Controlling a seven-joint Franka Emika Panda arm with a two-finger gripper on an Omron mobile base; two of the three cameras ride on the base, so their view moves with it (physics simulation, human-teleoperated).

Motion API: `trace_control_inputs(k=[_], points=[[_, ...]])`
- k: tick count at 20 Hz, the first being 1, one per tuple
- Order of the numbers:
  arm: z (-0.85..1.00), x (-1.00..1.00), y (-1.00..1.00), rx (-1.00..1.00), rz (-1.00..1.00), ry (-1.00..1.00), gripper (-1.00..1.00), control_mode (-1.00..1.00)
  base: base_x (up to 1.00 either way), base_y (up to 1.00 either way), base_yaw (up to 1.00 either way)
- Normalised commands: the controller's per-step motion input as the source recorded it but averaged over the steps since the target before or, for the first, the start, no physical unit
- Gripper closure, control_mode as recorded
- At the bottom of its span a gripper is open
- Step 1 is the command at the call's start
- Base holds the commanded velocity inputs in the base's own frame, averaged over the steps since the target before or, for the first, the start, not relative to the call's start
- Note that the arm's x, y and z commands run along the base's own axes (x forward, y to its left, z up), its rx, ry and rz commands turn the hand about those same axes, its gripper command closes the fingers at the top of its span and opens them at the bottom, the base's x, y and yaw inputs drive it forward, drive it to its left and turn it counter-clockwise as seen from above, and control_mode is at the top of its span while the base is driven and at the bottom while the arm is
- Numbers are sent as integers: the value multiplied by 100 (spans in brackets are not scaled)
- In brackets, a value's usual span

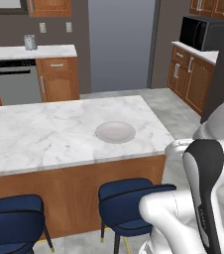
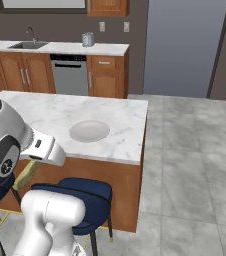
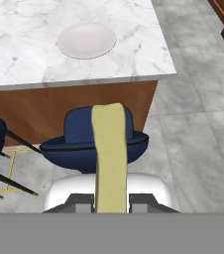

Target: Retrieve the butter from the fridge and place it on a plate on the dining table. Then retrieve the butter knife by the fridge and place it near the plate.

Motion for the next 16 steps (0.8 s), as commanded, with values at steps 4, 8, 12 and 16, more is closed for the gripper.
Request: trace_control_inputs(k=[4,8,12,16], points=[[0,7,1,0,0,0,100,-100,15,4,0],[31,47,0,-3,0,-1,100,-100,0,0,0],[32,84,5,-6,0,5,100,-100,0,0,0],[-4,86,4,-2,0,10,100,-100,0,0,0]])
